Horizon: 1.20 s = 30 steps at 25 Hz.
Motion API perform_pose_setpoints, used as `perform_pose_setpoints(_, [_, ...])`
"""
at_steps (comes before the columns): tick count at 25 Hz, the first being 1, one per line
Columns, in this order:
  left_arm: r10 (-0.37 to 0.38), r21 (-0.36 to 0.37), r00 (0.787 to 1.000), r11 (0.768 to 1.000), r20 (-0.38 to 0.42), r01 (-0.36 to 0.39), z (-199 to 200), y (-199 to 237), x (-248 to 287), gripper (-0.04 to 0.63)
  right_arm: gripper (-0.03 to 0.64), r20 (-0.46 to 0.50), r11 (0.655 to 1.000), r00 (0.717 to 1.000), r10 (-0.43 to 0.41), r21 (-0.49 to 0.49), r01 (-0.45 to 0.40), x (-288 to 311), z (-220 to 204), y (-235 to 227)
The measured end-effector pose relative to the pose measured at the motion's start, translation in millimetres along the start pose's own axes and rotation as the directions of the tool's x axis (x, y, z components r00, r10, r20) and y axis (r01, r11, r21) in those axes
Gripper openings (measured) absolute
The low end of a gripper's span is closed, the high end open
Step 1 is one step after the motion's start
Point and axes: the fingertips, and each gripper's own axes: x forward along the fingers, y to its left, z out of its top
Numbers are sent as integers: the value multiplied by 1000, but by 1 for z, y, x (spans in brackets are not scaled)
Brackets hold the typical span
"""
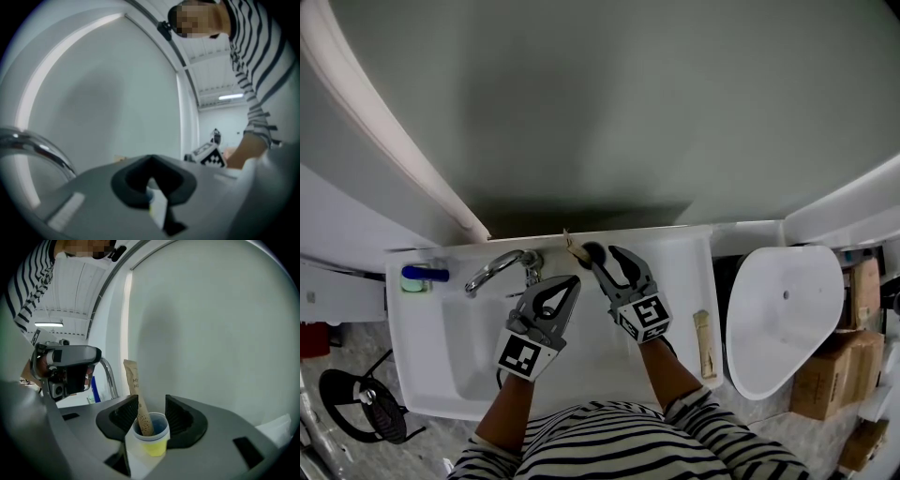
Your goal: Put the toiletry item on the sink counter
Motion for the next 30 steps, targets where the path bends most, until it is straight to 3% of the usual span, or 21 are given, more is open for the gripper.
perform_pose_setpoints(16, [-13, 17, 1000, 1000, 2, 13, 3, -3, 3, 5, 151, 89, 999, 996, -8, 51, 3, -24, 30, -1])
perform_pose_setpoints(23, [-20, 42, 1000, 999, 6, 19, 14, -13, -7, 5, 150, 116, 1000, 993, 10, 26, -13, -50, 49, 14])
perform_pose_setpoints(30, [-40, 54, 999, 998, 20, 39, 29, -34, -21, 5, 90, 148, 1000, 989, 23, -18, -21, -85, 71, 35])
